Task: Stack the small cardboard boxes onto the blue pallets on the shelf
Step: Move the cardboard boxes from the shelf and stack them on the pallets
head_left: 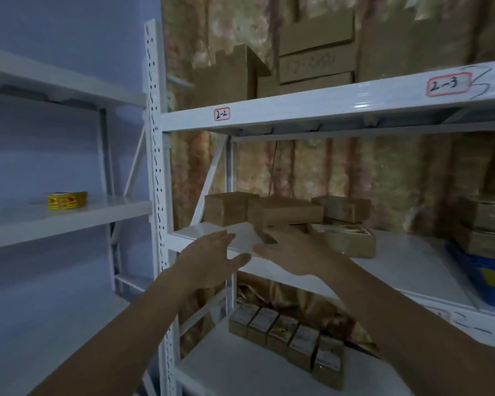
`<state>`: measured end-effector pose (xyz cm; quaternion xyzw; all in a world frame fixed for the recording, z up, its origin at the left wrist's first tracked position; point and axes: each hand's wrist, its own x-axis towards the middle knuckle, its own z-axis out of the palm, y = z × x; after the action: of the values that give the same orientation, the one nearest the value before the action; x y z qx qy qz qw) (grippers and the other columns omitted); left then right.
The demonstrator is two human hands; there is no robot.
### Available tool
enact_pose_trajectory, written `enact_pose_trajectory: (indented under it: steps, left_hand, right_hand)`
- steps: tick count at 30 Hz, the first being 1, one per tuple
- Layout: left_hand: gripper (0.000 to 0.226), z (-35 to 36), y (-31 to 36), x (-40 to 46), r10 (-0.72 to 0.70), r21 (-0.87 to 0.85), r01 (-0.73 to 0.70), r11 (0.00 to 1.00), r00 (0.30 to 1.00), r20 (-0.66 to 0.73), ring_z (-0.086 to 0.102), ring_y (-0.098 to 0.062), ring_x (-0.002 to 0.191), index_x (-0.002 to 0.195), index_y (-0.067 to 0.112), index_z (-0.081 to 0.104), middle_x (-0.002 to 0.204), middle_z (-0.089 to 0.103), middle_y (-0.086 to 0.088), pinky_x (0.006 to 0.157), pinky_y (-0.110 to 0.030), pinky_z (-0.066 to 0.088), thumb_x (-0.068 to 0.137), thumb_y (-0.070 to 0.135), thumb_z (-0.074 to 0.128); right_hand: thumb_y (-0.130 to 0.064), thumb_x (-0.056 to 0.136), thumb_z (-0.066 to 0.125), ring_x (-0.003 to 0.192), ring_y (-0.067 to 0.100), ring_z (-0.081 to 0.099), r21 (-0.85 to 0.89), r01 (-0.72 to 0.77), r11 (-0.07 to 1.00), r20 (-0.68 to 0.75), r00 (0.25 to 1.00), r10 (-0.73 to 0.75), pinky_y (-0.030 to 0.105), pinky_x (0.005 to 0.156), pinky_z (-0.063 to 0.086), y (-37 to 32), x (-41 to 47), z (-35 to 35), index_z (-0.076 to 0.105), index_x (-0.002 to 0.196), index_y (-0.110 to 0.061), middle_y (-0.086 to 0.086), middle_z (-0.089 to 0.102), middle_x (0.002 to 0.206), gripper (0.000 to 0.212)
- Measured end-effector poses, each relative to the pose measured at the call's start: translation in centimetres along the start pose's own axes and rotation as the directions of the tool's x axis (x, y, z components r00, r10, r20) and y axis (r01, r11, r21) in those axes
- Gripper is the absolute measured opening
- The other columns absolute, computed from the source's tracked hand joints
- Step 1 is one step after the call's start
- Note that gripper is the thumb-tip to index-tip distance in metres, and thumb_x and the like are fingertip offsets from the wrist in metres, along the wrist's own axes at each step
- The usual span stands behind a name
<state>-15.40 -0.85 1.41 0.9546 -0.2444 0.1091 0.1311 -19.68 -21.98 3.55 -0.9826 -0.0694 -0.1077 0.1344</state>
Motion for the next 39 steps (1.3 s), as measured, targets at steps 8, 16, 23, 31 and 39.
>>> enact_pose_trajectory:
  steps: [8, 16, 23, 31, 39]
  left_hand:
    - [0.080, 1.4, -4.9, 5.9, 0.032, -0.131, -0.040, 0.991, 0.998, -0.059, 0.054, -0.019, 0.133, 0.155, 0.034, 0.040, 0.156, 0.046, 0.005, 0.110, -0.041, 0.045, 0.089, 0.079, 0.042]
    - [0.079, 1.6, -5.8, 14.5, 0.093, -0.527, -0.153, 0.836, 0.986, -0.138, 0.062, -0.014, 0.116, 0.130, 0.039, 0.065, 0.128, 0.067, 0.007, 0.106, -0.045, 0.048, 0.075, 0.092, 0.045]
    - [0.074, 2.1, -4.7, 21.4, 0.028, -0.821, -0.026, 0.571, 1.000, -0.013, 0.059, -0.018, 0.121, 0.135, 0.027, 0.065, 0.131, 0.064, 0.009, 0.113, -0.041, 0.038, 0.087, 0.080, 0.046]
    - [0.075, 5.5, -4.1, 27.0, 0.138, -0.885, -0.058, 0.462, 0.990, 0.006, 0.056, -0.027, 0.132, 0.145, 0.017, 0.057, 0.145, 0.059, -0.005, 0.115, -0.042, 0.039, 0.096, 0.071, 0.040]
    - [0.069, 7.3, -3.4, 29.0, 0.184, -0.860, -0.051, 0.508, 0.982, 0.050, 0.052, -0.032, 0.135, 0.143, 0.006, 0.055, 0.149, 0.054, -0.015, 0.113, -0.037, 0.038, 0.103, 0.060, 0.039]
  right_hand:
    - [-0.066, 0.098, 0.040, 0.129, 0.016, 0.049, 0.016, 0.071, 0.997, -0.075, 0.995, -0.070, 0.026, 0.099, 0.041, -0.6, 6.2, 1.5, 0.056, 0.130, -0.042, -0.013, 0.055, 0.135, 0.043]
    - [-0.058, 0.099, 0.047, 0.148, 0.027, 0.027, -0.022, -0.053, 0.998, -0.343, 0.938, 0.042, 0.031, 0.117, 0.021, 1.9, 12.0, 0.0, 0.041, 0.153, -0.019, 0.007, 0.035, 0.160, 0.067]
    - [-0.063, 0.097, 0.046, 0.154, 0.025, 0.014, 0.186, -0.302, 0.935, -0.425, 0.833, 0.353, 0.045, 0.124, 0.016, 4.0, 13.3, -0.9, 0.025, 0.159, -0.021, 0.007, 0.017, 0.168, 0.078]
    - [-0.069, 0.080, 0.047, 0.139, 0.035, 0.038, 0.437, -0.382, 0.815, -0.544, 0.609, 0.577, 0.042, 0.112, 0.034, 3.0, 14.5, 2.6, 0.051, 0.137, -0.010, 0.012, 0.040, 0.148, 0.083]
    - [-0.070, 0.075, 0.050, 0.128, 0.033, 0.053, 0.722, -0.321, 0.613, -0.471, 0.420, 0.775, 0.047, 0.108, 0.043, 1.3, 16.1, 5.9, 0.034, 0.150, -0.014, 0.011, 0.045, 0.151, 0.095]
